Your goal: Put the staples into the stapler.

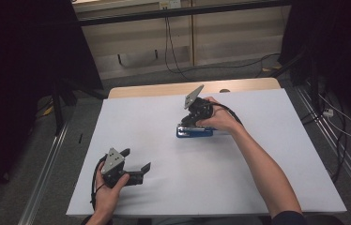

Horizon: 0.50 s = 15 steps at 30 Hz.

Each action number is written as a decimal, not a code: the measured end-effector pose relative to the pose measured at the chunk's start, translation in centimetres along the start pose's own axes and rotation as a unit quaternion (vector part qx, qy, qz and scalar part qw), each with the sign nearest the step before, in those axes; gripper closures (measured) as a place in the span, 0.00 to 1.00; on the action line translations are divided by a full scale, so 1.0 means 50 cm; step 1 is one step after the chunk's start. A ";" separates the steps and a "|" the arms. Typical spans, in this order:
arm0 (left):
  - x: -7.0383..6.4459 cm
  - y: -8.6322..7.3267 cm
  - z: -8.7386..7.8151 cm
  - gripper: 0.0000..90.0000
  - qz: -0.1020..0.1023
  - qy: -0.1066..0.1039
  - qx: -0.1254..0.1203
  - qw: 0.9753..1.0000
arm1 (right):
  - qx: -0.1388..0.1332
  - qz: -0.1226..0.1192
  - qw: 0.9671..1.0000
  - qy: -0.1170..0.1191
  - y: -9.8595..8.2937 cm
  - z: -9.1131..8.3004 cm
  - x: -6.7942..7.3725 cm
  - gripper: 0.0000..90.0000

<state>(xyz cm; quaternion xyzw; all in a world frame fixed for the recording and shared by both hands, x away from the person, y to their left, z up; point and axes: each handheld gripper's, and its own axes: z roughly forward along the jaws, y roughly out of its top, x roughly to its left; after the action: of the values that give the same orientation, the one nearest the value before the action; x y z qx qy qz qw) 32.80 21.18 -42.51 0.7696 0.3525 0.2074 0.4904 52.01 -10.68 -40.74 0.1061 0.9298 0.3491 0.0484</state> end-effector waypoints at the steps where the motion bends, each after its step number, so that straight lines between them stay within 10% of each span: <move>1: 0.000 0.000 0.000 0.05 0.000 0.000 0.000 1.000 | 0.001 -0.001 1.000 -0.001 0.000 0.000 0.000 0.88; 15: -0.001 0.000 0.001 0.05 0.002 -0.002 0.001 1.000 | 0.001 -0.006 1.000 0.006 0.001 0.007 0.001 0.88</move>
<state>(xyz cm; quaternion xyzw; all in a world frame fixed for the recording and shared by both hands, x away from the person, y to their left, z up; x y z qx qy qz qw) 32.80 21.12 -42.55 0.7712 0.3498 0.2064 0.4903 52.03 -10.41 -40.96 0.0984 0.9312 0.3481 0.0447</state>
